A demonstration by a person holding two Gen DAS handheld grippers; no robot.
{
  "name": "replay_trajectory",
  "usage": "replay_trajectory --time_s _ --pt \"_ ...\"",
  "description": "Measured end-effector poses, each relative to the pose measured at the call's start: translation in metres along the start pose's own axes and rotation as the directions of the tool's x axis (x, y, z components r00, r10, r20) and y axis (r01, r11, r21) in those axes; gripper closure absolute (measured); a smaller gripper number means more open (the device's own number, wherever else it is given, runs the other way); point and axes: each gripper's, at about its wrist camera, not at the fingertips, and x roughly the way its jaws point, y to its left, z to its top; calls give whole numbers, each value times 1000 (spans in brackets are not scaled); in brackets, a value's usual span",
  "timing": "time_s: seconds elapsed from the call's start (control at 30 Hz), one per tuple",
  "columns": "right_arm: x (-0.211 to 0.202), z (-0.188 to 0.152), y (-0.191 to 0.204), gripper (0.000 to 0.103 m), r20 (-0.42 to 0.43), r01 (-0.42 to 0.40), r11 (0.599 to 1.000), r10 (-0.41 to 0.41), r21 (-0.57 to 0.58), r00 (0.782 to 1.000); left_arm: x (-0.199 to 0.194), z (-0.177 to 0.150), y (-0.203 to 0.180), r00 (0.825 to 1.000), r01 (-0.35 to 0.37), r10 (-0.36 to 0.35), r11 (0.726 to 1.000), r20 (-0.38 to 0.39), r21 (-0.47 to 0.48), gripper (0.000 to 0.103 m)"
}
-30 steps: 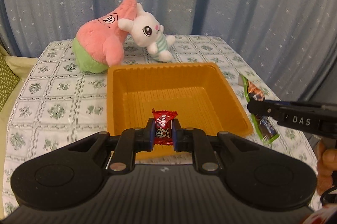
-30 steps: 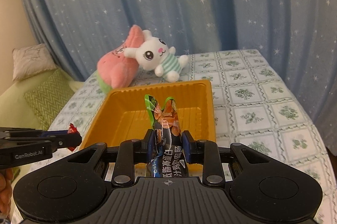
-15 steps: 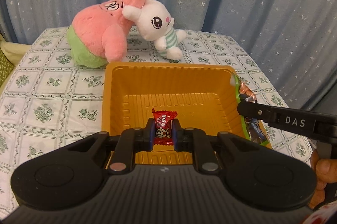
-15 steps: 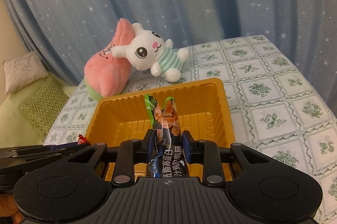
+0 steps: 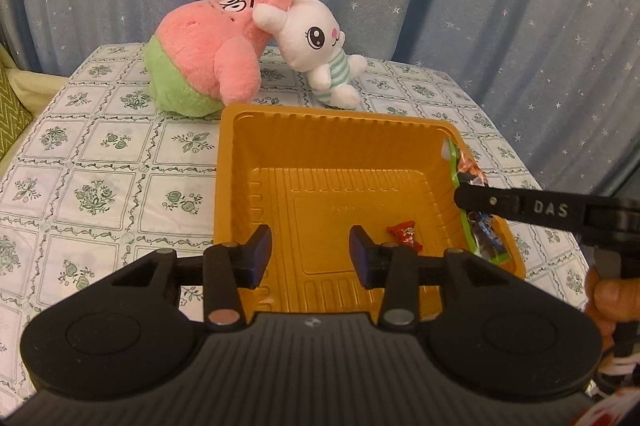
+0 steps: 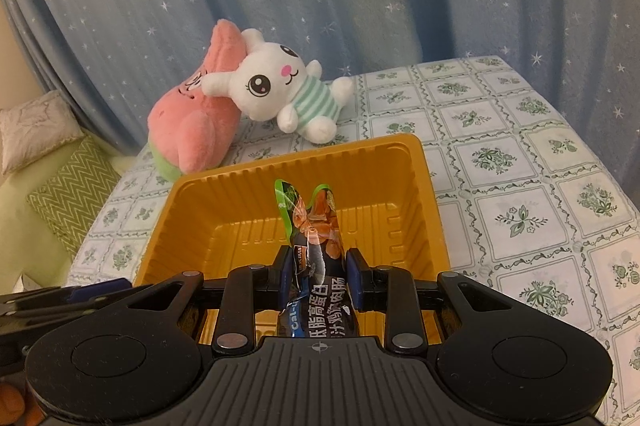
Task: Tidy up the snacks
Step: 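Carry both snacks over the orange tray and open both grippers to drop them, then grasp the red date-cake packet with the right gripper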
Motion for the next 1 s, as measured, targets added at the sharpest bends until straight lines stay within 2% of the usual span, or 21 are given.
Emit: replay_trajectory --time_s 0.13,0.17,0.23,0.27,0.3,0.53,0.8,1.0 --pt "2 1 -2 74 4 -22 1000 22 5 1000 -9 -6 1 1000 5 -5 1000 6 -8 61" --pt "2 2 -4 71 -2 -34 999 34 17 999 -13 -9 1 1000 4 -4 1000 10 -8 58" --pt "-4 3 -8 52 16 -30 999 30 36 999 -19 -14 1 1000 2 -2 1000 13 -13 56" --pt "-9 2 -9 38 35 -25 999 23 42 999 -22 -18 1 1000 2 -2 1000 13 -16 56" --pt "-15 1 -11 36 47 -23 999 21 44 999 -25 -21 1 1000 2 -2 1000 14 -18 55" --pt "-66 -23 -16 36 66 16 999 -18 30 998 -63 -52 -5 999 -21 22 999 34 -33 49" --pt "-131 -81 -13 35 47 85 996 -86 16 995 -113 -93 -22 997 -61 62 997 39 -45 37" --pt "-178 -123 -6 35 58 103 994 -104 28 993 -151 -124 -25 997 -59 64 993 43 -104 31"
